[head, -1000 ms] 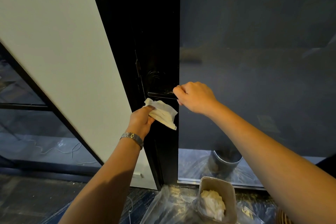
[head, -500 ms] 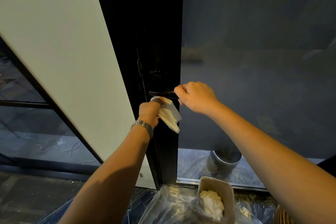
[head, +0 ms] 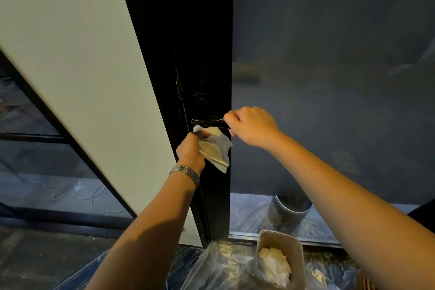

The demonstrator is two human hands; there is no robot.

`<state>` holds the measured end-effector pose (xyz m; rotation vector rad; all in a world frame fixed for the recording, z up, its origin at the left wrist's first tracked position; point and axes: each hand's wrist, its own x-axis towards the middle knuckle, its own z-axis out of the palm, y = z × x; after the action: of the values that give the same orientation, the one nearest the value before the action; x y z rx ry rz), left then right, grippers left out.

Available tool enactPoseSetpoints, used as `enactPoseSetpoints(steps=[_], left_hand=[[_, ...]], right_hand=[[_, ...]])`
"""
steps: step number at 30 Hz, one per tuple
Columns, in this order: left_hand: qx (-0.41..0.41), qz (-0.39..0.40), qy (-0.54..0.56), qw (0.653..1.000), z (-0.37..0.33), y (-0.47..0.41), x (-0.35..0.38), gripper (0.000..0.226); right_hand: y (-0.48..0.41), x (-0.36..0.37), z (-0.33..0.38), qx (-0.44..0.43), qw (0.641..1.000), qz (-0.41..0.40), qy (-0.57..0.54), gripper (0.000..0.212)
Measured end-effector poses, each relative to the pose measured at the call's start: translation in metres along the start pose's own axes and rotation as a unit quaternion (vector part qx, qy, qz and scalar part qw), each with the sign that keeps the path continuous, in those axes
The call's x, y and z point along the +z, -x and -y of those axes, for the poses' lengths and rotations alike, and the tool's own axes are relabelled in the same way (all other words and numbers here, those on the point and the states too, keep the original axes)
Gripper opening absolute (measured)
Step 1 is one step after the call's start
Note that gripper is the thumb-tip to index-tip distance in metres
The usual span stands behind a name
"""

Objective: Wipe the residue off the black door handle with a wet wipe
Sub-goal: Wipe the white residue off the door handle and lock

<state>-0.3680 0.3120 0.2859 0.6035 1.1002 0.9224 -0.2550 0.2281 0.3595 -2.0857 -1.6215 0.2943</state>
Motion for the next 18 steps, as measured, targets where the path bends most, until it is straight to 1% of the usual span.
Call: enactPoseSetpoints(steps=[1,2,3,5,6,8,10,11,12,14,16,18], left_hand=[[0.014,-0.016,-0.035,0.999,-0.002,0.003,-0.001,0.015],[0.033,-0.03,-0.072,0.996,-0.003,0.005,-0.004,0.009],[0.052,-0.036,-0.105,0.992,-0.005,0.007,-0.008,0.01],[0.1,-0.021,-0.156,0.982,-0.009,0.01,-0.011,0.002],[0.14,-0.024,-0.2,0.97,-0.01,0.009,-0.013,0.009],[0.236,-0.033,-0.289,0.927,-0.006,0.008,-0.016,0.018],[0.311,-0.042,-0.327,0.891,-0.003,0.01,-0.021,0.019],[0.322,-0.047,-0.33,0.886,-0.001,0.01,-0.023,0.018],[0.318,-0.048,-0.329,0.888,0.001,0.009,-0.027,0.018],[0.275,-0.052,-0.32,0.905,0.005,0.006,-0.032,0.022],[0.19,-0.03,-0.277,0.941,0.009,0.001,-0.038,0.021],[0.09,0.027,-0.2,0.975,0.01,0.001,-0.039,0.014]], right_hand=[[0.0,0.0,0.0,0.001,1.0,0.0,0.001,0.053],[0.0,0.0,0.0,0.001,1.0,-0.001,0.002,0.053],[0.0,0.0,0.0,0.001,1.0,0.0,0.002,0.053],[-0.001,0.001,-0.001,0.0,1.0,0.002,0.001,0.054],[-0.001,0.001,-0.001,-0.001,1.0,0.004,-0.001,0.054],[-0.002,0.001,-0.001,-0.002,1.0,0.005,-0.002,0.054],[-0.001,0.001,-0.001,-0.003,1.0,0.004,0.002,0.052],[-0.001,0.0,-0.001,-0.003,1.0,0.004,0.003,0.051],[-0.001,0.0,-0.001,-0.003,1.0,0.004,0.003,0.051],[-0.001,0.0,-0.001,-0.002,1.0,0.003,-0.002,0.053],[-0.001,0.001,-0.001,-0.001,1.0,0.003,-0.005,0.053],[-0.001,0.001,-0.001,-0.001,1.0,0.001,-0.001,0.053]])
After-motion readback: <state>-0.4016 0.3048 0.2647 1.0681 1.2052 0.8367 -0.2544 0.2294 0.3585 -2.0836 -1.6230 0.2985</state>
